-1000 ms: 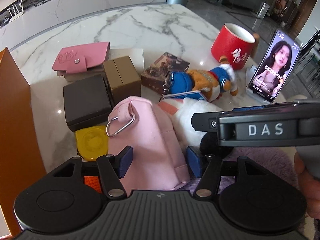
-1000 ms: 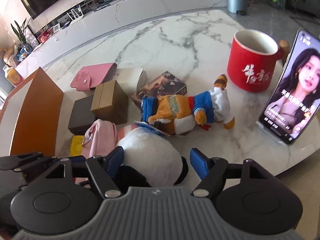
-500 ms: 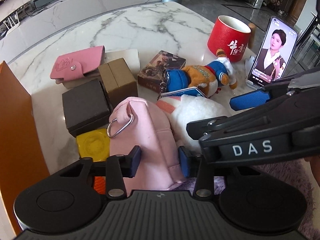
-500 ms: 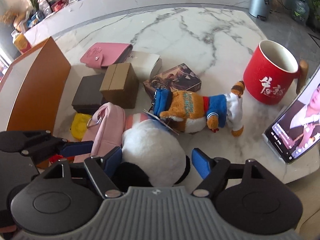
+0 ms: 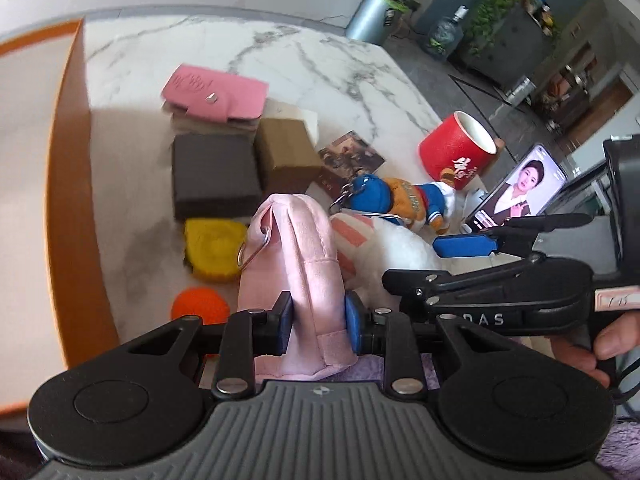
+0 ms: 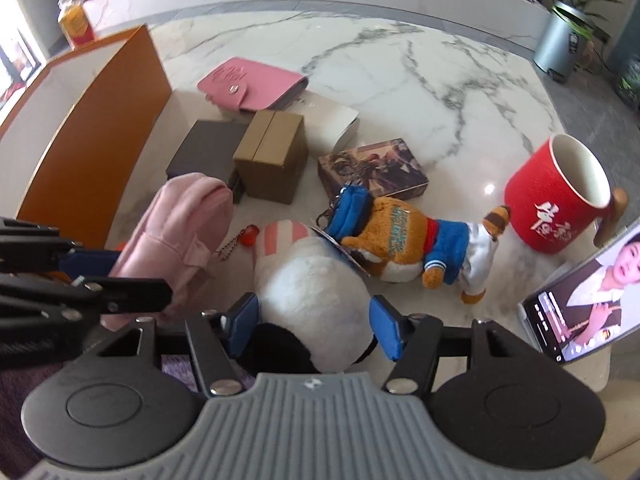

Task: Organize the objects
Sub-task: 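Grasp the pink handbag with the left tool while the right tool grasps the white plush toy, then carry the handbag and plush toy with both tools over the orange box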

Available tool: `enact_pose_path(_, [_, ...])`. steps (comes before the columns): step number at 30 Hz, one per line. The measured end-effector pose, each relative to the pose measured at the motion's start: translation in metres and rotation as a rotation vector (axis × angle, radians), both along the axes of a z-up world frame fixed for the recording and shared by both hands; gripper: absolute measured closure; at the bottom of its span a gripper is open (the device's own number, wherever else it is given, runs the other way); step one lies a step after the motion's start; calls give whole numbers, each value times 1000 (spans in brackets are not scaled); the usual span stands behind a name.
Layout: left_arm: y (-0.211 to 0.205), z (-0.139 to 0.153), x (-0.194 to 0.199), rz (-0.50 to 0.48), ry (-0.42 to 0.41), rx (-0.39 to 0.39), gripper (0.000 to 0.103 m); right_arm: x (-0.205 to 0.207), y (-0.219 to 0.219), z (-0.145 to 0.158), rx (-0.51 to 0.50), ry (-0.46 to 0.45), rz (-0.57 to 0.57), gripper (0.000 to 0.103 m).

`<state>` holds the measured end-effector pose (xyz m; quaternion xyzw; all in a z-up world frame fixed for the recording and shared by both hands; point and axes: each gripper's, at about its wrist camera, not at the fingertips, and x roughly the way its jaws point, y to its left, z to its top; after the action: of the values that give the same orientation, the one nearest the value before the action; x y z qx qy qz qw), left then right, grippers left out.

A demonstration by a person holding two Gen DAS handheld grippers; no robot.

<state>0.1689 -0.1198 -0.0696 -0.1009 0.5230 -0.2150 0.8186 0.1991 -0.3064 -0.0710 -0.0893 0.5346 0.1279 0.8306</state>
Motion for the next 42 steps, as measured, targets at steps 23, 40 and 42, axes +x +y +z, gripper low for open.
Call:
enact_pose_path(23, [12, 1, -11, 23, 11, 78, 60, -22, 73, -34, -473, -79, 331, 38])
enact_pose_path(40, [27, 42, -43, 5, -161, -18, 78, -53, 67, 35, -320, -243, 155, 44])
enact_pose_path(42, [36, 59, -48, 16, -192, -66, 78, -55, 66, 53, -267, -271, 123, 44])
